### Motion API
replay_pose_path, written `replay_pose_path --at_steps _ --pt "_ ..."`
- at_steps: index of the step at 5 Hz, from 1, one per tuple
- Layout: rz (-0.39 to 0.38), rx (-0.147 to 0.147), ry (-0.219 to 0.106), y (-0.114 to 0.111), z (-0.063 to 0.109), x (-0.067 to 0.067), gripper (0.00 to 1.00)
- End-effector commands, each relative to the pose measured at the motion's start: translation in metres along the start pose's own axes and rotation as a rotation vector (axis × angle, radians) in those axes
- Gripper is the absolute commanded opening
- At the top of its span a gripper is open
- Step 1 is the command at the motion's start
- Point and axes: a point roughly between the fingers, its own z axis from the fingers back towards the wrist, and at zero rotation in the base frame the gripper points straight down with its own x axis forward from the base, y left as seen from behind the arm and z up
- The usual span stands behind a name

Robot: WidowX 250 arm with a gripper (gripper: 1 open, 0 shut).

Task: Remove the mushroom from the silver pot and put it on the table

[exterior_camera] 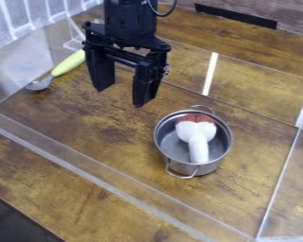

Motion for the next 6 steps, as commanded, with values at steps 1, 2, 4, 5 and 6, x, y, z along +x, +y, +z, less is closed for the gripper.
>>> replay_pose_path --at_steps 1,2,4,5,6 --pt "-0.015 0.002 0.023 0.0 -0.019 0.004 1.0" --pt "-0.08 0.01 0.023 -0.007 -0.022 0.012 1.0" --pt "-0.188 0.045 -0.023 -0.024 -0.024 0.032 1.0" --pt "-0.235 0.059 -0.04 -0.025 -0.026 0.04 1.0" --pt "-0.271 0.067 -0.05 -0.025 -0.029 0.045 1.0"
